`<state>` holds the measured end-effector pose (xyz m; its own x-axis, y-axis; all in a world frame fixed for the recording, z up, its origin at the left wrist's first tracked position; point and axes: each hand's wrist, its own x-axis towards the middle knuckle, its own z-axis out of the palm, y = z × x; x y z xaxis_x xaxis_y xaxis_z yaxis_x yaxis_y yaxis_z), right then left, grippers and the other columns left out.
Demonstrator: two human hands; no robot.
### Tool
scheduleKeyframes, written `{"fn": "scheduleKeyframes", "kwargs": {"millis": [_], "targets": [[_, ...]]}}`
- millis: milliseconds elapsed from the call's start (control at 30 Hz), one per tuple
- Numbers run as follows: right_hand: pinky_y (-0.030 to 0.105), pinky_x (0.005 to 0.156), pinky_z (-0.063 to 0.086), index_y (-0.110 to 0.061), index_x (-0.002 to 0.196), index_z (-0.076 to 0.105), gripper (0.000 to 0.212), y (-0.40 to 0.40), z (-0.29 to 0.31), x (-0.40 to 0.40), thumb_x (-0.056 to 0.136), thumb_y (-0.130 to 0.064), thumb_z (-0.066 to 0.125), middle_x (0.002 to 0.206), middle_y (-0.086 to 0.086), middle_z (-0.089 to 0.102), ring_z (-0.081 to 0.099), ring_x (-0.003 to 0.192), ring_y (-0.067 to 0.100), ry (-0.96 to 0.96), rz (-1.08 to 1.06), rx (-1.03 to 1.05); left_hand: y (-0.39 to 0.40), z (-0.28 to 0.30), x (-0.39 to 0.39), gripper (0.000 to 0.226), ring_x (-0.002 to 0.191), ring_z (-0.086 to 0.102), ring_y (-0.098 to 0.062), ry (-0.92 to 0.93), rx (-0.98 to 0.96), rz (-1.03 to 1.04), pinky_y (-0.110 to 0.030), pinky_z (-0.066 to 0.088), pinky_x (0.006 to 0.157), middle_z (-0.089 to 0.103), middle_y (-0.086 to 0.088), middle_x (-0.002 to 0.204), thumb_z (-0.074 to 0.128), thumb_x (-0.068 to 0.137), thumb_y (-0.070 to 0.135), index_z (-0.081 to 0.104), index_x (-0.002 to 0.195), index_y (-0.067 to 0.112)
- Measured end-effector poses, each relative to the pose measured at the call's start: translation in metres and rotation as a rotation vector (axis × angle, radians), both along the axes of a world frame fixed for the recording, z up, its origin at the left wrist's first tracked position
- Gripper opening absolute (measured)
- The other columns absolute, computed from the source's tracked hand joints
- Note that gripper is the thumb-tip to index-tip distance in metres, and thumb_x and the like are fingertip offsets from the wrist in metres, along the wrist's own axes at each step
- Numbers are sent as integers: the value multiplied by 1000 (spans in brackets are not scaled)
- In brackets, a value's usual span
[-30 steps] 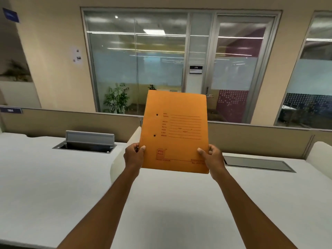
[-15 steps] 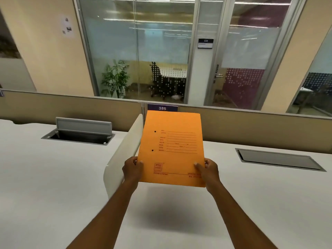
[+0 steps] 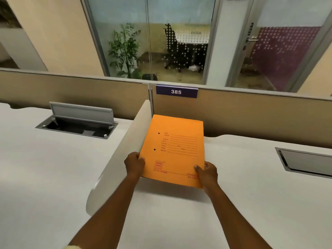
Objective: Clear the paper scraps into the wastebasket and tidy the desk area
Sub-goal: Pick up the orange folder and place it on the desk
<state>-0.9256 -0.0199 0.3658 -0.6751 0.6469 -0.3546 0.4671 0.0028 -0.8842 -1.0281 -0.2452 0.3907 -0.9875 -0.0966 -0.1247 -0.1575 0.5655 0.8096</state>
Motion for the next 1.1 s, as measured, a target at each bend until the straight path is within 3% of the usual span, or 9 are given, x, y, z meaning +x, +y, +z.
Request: {"fn": "scheduleKeyframes", "kwargs": {"millis": [167, 333, 533, 767, 967, 1100], "targets": [[48, 95, 51, -8, 125, 56, 41, 7, -31, -38, 91, -28, 63, 126, 15, 62, 61, 109, 36, -45, 2, 17, 17, -27, -31, 14, 86, 62, -46, -10, -166, 19, -45, 50, 72, 65, -32, 89, 51, 85, -7, 58, 73, -8], [40, 88, 50, -7, 123, 58, 37, 13, -55, -67, 92, -26, 62, 123, 15, 63, 62, 105, 34, -53, 14, 47, 36, -47, -46, 19, 100, 57, -44, -23, -330, -12, -45, 51, 83, 60, -29, 106, 46, 85, -8, 60, 98, -7], [48, 94, 51, -5, 122, 59, 36, 7, -67, -83, 92, -24, 62, 123, 15, 63, 62, 106, 35, -66, -12, 113, 44, -66, -47, 24, 110, 50, -41, -34, -440, -29, -46, 48, 91, 52, -26, 117, 45, 87, -2, 55, 109, -5], [45, 97, 50, -2, 120, 62, 37, 2, -70, -84, 90, -23, 64, 122, 17, 65, 62, 108, 35, -115, -13, 218, 53, -76, -37, 22, 117, 47, -39, -55, -431, -48, -51, 47, 98, 48, -23, 125, 50, 90, 5, 54, 110, -2], [39, 94, 51, -2, 115, 64, 43, 4, -65, -86, 88, -36, 65, 120, 16, 60, 59, 107, 31, -281, 70, 334, 46, -74, -27, 28, 138, 31, -40, -50, -344, -92, -52, 34, 113, 29, -23, 152, 44, 93, 3, 48, 120, -2], [38, 95, 48, -6, 123, 58, 52, 6, -63, -82, 88, -43, 64, 127, 15, 54, 55, 115, 30, -353, 106, 374, 39, -66, -21, 26, 127, 43, -39, -22, -307, -107, -47, 41, 104, 44, -23, 137, 47, 93, 4, 50, 117, -4]]}}
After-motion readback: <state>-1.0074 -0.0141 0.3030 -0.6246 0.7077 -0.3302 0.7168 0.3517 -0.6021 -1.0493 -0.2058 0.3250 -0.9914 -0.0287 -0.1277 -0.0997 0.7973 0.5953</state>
